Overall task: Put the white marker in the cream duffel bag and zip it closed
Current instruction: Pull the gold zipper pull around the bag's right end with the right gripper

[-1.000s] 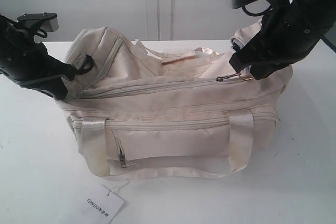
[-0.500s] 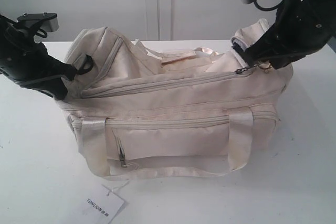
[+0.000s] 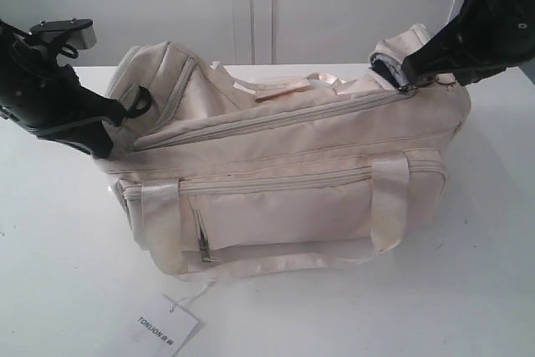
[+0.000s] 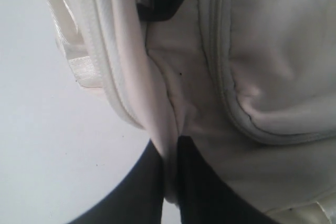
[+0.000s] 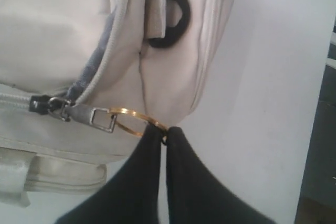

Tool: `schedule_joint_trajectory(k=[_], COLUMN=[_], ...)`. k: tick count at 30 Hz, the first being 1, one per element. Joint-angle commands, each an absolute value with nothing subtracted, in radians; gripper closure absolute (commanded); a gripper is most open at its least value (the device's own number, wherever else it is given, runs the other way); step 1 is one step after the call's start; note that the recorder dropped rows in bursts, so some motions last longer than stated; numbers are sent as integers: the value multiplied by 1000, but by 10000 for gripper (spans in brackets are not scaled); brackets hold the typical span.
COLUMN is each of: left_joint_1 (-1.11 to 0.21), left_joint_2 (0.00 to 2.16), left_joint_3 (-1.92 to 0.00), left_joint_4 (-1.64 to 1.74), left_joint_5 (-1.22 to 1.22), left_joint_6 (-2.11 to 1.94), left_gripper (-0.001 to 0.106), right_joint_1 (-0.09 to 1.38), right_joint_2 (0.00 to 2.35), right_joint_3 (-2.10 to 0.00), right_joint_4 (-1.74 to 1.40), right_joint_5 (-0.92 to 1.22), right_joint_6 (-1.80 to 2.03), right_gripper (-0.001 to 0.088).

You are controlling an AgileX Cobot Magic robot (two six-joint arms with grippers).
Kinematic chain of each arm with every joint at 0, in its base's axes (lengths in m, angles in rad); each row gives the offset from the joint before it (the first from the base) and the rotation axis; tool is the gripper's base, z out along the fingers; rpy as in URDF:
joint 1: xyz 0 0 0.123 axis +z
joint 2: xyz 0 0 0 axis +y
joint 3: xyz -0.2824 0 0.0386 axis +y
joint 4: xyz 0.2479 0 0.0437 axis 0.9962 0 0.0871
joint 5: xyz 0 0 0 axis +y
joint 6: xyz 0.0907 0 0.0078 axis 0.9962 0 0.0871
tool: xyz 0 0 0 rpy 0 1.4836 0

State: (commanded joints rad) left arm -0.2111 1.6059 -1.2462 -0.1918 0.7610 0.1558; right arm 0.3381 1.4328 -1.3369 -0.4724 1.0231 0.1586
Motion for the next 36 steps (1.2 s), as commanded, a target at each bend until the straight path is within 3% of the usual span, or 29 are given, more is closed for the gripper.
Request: schedule_joint_trajectory(k=[36], left_joint_1=[-211], left_joint_2=[1606], left_joint_3=[-1246], left_joint_4=[-192], left_joint_5=[704], left_joint_6=[217], left_gripper=[1053], right_joint_1=[338], right_joint_2=[1435], right_joint_3=[-1337], right_joint_4=[-114], right_joint_5=[1023], right_joint_6=[-102], right_gripper=[868])
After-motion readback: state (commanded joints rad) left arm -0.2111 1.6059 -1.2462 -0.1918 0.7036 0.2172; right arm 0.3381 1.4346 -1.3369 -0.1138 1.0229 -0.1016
